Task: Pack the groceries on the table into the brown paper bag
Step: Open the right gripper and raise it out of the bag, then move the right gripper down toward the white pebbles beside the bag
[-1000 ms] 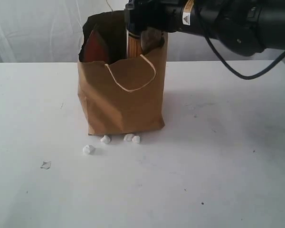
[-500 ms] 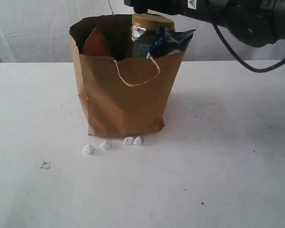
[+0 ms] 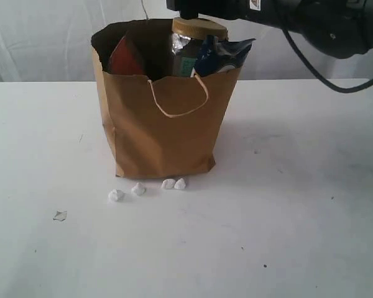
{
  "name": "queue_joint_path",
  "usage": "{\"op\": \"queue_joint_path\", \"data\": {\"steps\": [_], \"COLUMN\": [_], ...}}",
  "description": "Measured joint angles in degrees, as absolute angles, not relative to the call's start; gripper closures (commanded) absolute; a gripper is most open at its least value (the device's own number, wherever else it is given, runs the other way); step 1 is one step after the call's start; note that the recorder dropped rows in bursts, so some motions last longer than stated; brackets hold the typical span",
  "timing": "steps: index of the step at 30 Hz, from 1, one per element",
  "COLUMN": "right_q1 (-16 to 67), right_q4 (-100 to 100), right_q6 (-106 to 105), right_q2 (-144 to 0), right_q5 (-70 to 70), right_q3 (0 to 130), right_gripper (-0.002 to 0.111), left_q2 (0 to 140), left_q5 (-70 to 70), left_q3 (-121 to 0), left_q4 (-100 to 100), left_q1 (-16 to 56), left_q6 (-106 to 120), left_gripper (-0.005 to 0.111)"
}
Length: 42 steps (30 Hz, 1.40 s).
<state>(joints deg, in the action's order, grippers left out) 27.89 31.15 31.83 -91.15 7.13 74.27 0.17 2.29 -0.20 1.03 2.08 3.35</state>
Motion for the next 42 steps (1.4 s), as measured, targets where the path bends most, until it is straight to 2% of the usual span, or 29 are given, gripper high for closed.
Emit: {"op": "queue_joint_path", "data": {"steps": [7, 17, 25, 30, 36, 42], "right_q1": [25.9, 24.1, 24.1, 24.1, 24.1, 30.0], "right_q4": [31.1, 30.9, 19.1, 6.4, -1.6, -4.1], "right_q6": [29.1, 28.5, 16.1, 6.1, 2.0, 1.9], "right_q2": [-83.9, -66.1, -57.6, -58.3, -62.5, -69.2], "right_q5": [-3.3, -20.1, -31.5, -30.3, -22.7, -15.0], "right_q3": [73.0, 64.3, 55.3, 48.0, 39.8, 38.2], "right_gripper": [0.040, 0.040, 0.040, 0.040, 0.040, 0.040], "left_q2": [0.2, 0.2, 0.2, 0.2, 0.2, 0.2], "left_q5": [2.3, 2.3, 2.3, 2.3, 2.3, 2.3], "left_q3": [-0.2, -0.2, -0.2, -0.2, -0.2, -0.2], "left_q4": [1.0, 1.0, 1.0, 1.0, 1.0, 1.0], "left_q1": [2.1, 2.1, 2.1, 2.1, 2.1, 2.1], "left_q6": [3.4, 3.4, 3.4, 3.4, 3.4, 3.4], "left_gripper": [0.107, 0.107, 0.107, 0.107, 0.107, 0.107]}}
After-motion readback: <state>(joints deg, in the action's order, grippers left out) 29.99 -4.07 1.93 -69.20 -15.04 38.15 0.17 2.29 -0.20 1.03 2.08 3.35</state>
